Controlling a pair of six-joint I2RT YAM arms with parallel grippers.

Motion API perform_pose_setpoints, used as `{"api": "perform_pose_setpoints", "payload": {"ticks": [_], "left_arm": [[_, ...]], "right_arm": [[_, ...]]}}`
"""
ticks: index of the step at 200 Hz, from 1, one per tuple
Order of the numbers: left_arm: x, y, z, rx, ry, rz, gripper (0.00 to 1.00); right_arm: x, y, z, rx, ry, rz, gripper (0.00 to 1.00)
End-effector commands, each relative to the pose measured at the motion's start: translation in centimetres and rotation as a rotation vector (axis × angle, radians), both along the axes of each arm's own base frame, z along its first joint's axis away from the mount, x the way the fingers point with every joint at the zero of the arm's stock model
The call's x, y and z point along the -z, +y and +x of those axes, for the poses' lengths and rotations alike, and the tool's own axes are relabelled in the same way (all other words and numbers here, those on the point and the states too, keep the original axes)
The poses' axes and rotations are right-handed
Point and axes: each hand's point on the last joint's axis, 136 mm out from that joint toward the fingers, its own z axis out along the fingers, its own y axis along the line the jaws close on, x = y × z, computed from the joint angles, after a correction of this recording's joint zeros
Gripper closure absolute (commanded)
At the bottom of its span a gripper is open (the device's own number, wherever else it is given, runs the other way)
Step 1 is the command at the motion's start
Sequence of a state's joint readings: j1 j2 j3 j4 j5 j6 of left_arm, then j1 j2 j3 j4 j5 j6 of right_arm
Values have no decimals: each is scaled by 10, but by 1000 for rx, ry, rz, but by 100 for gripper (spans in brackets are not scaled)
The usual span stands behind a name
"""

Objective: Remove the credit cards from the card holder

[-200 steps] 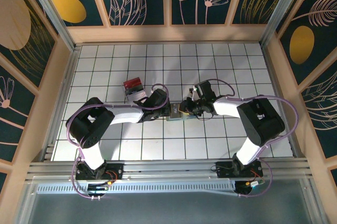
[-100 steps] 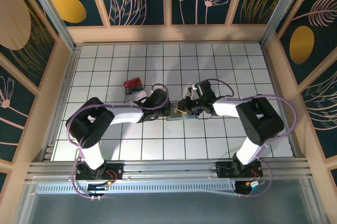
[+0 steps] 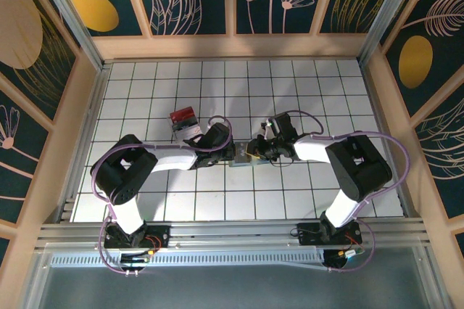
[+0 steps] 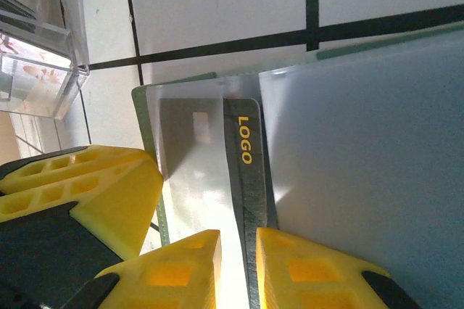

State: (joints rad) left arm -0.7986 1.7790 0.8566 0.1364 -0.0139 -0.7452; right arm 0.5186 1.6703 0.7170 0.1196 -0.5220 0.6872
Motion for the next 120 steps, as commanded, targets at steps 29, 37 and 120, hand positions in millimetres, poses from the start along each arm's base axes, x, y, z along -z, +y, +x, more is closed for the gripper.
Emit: {"api": "perform_pose_setpoints", "payload": {"ticks": [29, 37, 120], "left_arm": [[7, 12, -5, -16, 19, 61, 85], [8, 11, -4, -14, 22, 60, 85], [12, 10, -6, -4, 34, 61, 89]], "right_arm": [[-12, -6, 1, 9, -39, -24, 79], [-12, -6, 1, 9, -41, -25, 79], [4, -8, -2, 14, -7, -41, 78]]}}
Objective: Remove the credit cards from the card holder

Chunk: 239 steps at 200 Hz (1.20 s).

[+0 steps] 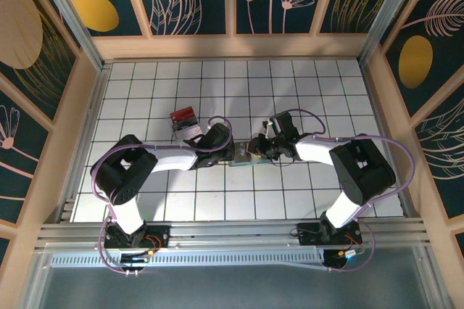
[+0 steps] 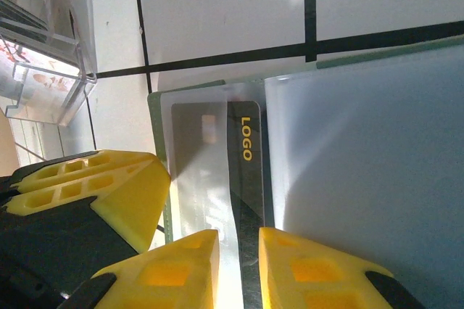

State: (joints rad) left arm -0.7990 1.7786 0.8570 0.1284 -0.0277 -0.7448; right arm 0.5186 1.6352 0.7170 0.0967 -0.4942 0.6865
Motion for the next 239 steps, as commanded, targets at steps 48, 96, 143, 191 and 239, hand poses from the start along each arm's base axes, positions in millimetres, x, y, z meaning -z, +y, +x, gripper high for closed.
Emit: {"api": "perform_pose_setpoints", "payload": {"ticks": [48, 96, 143, 191, 239], "left_arm": [[13, 7, -7, 5, 44, 47, 91], [13, 4, -6, 13, 47, 41, 92], [15, 0, -7, 22, 58, 34, 93], [18, -3, -9, 28, 71, 20, 95], [18, -1, -11, 24, 73, 18, 96]], "right_arm": [[17, -8, -4, 11, 31, -48, 75], [22, -6, -6, 0, 47, -43, 74], [16, 5, -4, -31, 41, 19, 74], [7, 11, -2, -43, 28, 73, 75], [-6, 8, 0, -36, 3, 134, 83]]}}
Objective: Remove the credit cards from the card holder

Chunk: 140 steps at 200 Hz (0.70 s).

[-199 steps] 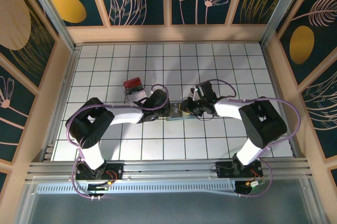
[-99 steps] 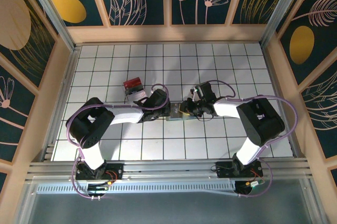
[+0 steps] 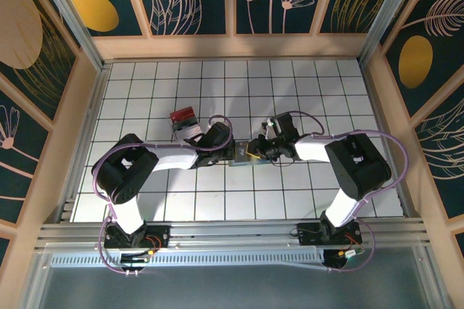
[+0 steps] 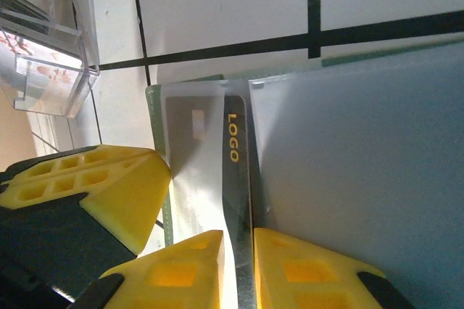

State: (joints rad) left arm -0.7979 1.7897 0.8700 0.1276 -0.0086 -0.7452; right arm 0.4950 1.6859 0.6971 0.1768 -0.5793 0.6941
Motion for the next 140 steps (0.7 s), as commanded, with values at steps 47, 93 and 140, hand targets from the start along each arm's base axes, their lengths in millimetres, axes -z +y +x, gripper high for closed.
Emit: {"api": "perform_pose_setpoints", "payload": {"ticks": [47, 93, 140], "left_arm": [[19, 2, -11, 18, 66, 24, 97], [20, 2, -12, 19, 67, 21, 99], [20, 2, -11, 13, 67, 19, 99]], "right_arm": [[-18, 12, 1, -20, -29, 135, 82], [-16, 14, 1, -20, -27, 150, 77], [-22, 18, 3, -25, -41, 195, 77]]}}
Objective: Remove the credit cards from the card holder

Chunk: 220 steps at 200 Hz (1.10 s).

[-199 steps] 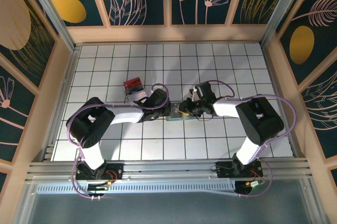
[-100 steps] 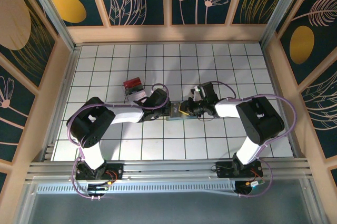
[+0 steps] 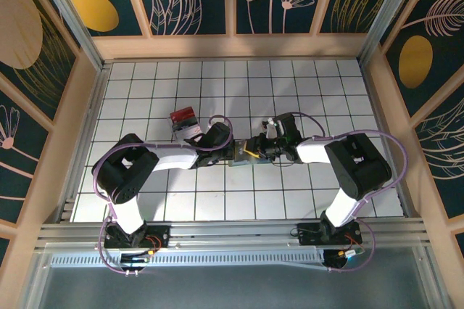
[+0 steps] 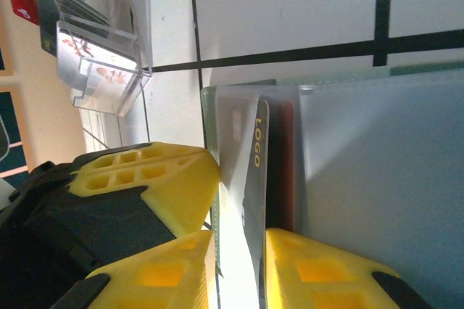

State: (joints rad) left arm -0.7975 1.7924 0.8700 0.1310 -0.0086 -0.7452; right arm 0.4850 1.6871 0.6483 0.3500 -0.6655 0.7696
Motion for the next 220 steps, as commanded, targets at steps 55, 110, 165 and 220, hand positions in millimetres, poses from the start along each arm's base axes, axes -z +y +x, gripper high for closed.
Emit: {"api": "perform_pose_setpoints", "payload": {"ticks": [55, 110, 165, 220], "left_arm": [[19, 9, -12, -10, 63, 35, 99], [20, 11, -13, -14, 67, 42, 99], [19, 12, -12, -21, 64, 48, 100], [16, 15, -11, -25, 53, 60, 100]], "right_arm": [[-7, 2, 0, -6, -24, 57, 83], [-8, -15, 2, 30, -29, 45, 89], [-7, -20, 2, 41, -29, 28, 95], [-6, -37, 7, 79, -45, -42, 100]]}}
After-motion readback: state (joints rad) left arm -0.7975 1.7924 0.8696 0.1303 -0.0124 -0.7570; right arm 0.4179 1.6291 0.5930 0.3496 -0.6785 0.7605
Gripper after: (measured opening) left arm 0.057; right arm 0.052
